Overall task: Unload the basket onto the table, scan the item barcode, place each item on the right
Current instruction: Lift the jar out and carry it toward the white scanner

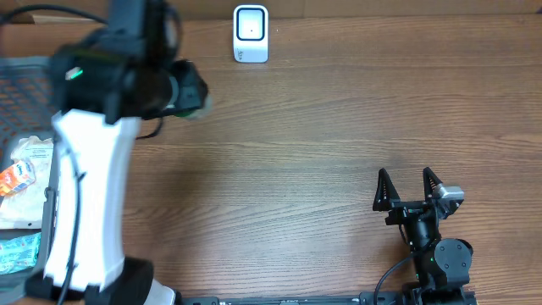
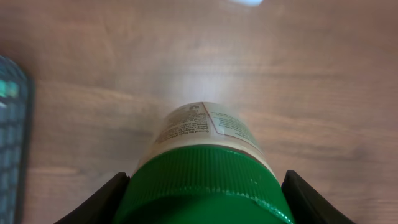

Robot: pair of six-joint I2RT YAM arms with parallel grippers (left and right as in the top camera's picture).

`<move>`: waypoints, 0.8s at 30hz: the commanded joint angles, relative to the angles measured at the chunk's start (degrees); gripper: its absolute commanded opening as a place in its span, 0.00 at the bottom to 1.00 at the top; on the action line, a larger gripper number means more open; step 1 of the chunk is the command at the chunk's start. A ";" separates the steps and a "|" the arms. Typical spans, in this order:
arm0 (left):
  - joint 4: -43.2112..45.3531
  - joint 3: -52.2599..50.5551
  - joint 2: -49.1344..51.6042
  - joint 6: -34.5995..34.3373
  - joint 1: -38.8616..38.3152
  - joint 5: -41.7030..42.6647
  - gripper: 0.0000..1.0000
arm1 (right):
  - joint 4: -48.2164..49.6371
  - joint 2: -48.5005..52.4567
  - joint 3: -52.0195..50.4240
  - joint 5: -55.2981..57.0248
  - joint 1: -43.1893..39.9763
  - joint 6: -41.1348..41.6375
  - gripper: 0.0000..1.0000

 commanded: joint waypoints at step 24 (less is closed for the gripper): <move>9.22 -13.77 26.95 -10.88 -10.51 -3.28 0.29 | 0.37 -0.68 -0.59 -0.26 -0.11 0.22 1.00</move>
